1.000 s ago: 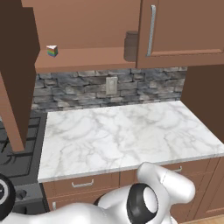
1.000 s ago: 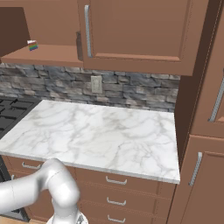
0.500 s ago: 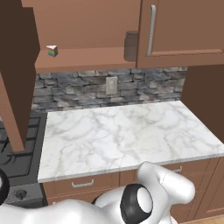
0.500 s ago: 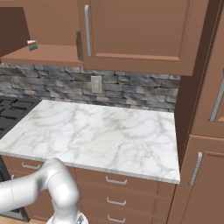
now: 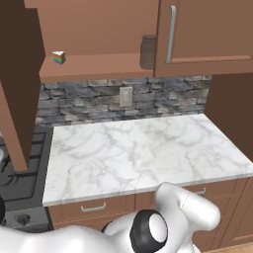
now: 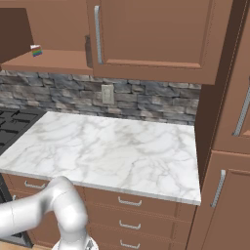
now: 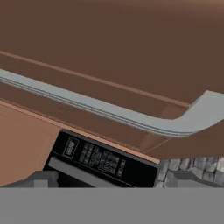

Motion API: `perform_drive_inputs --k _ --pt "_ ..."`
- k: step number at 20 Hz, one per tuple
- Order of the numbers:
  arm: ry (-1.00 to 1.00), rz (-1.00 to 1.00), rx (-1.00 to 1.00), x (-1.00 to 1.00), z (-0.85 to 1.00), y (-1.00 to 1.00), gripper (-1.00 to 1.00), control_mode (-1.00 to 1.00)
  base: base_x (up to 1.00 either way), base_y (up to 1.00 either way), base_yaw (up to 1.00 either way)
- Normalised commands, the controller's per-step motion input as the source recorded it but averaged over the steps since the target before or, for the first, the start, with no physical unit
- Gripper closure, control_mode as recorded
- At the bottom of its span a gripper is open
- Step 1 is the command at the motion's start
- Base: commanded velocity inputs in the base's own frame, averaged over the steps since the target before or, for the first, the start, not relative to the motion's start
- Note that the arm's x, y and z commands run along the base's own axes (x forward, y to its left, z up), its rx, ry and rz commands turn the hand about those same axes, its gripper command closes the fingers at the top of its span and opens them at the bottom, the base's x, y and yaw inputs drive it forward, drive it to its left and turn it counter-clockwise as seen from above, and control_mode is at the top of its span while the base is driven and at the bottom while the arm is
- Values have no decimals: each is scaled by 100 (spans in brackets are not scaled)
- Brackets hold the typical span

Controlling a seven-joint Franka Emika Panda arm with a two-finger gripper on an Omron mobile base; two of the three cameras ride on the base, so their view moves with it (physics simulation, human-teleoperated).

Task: Pick the candle and jar from the dining table and place them in the open cabinet. Close the cabinet after placing the objects.

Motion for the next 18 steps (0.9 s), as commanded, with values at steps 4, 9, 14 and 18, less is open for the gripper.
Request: perform_drive_inputs --k 4,9,14,18 --pt "-2 -8 12 19 -20 17 -100 -100 0 0 0" --pt "-1 -9 14 11 -5 12 -100 -100 0 0 0" --pt "-9 -18 9 0 -4 0 -100 -100 0 0 0" --pt "-18 -25 7 0 -7 -2 -100 -100 0 0 0"
